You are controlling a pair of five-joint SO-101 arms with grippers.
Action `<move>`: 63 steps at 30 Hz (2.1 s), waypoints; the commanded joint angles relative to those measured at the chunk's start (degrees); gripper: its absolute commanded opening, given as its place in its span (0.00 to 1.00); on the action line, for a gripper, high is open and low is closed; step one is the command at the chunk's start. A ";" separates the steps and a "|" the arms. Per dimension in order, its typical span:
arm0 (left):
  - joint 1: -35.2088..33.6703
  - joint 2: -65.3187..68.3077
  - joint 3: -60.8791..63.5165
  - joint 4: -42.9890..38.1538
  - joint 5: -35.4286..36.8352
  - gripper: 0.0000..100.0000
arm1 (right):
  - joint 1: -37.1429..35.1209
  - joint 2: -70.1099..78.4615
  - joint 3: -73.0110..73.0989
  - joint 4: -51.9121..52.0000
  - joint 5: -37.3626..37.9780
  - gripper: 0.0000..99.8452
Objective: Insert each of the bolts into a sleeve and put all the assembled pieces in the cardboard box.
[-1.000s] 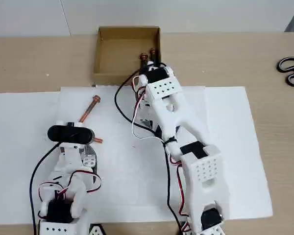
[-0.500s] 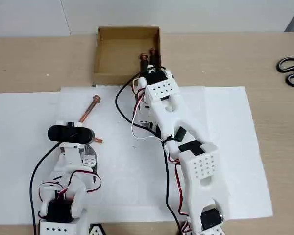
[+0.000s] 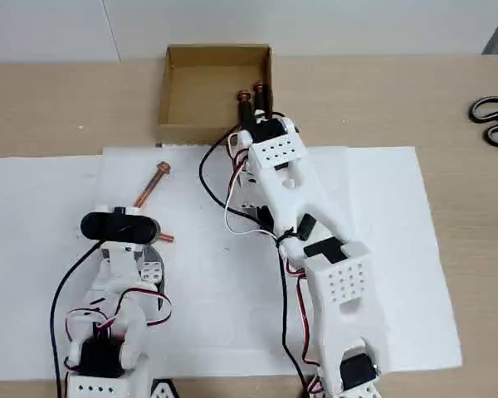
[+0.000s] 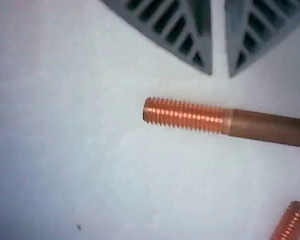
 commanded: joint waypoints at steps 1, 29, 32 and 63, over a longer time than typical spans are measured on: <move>-0.35 -0.62 -0.22 -1.32 -0.09 0.01 | -0.31 -1.89 -2.20 0.84 -0.18 0.00; 0.00 -0.62 -0.31 -1.32 -0.09 0.01 | -1.36 -54.46 5.19 2.33 11.78 0.00; 0.00 -0.62 -0.31 -1.32 -0.09 0.01 | -1.19 -60.97 12.84 1.98 11.78 0.00; -0.35 27.96 -33.71 -0.79 -0.09 0.01 | 4.18 -93.93 81.14 -28.35 13.98 0.00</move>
